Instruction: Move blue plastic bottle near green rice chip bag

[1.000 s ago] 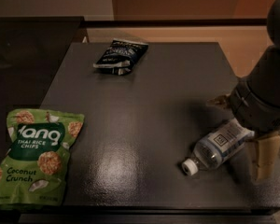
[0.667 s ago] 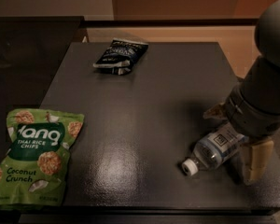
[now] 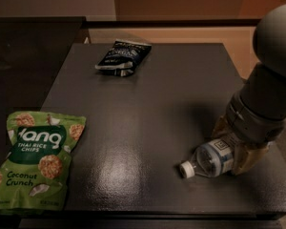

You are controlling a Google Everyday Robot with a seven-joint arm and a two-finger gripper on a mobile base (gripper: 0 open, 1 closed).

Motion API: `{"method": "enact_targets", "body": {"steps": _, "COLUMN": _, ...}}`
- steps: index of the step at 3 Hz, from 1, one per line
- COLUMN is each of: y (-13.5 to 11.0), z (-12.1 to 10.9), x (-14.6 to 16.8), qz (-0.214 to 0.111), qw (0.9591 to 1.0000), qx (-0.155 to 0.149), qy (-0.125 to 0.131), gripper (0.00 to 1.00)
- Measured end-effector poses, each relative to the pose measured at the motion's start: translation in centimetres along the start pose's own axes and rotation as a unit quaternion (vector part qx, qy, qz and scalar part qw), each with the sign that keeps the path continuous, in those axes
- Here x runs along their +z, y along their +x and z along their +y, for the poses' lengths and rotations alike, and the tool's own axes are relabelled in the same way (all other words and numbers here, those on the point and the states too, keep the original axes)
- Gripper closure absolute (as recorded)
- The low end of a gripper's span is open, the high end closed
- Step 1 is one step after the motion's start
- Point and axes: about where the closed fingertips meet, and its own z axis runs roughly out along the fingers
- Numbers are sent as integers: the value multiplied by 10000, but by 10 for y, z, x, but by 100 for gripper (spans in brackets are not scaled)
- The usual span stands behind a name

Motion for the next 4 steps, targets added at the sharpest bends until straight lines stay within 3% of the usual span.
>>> {"method": "enact_targets", "body": {"steps": 1, "y": -6, "z": 0, "x": -3, "qz": -6, "qw": 10000, "qx": -92, "qy": 11, "gripper": 84}}
{"method": "enact_targets", "body": {"steps": 2, "y": -66, "z": -8, "x": -38, "qz": -118, "qw": 9930, "qx": -1100, "qy": 403, "gripper": 100}}
{"method": "enact_targets", "body": {"steps": 3, "y": -96, "z": -11, "x": -53, "qz": -177, "qw": 9858, "qx": -1566, "qy": 587, "gripper": 100}}
{"method": "enact_targets", "body": {"steps": 4, "y": -144, "z": -34, "x": -52, "qz": -430, "qw": 9590, "qx": -2642, "qy": 935, "gripper": 100}}
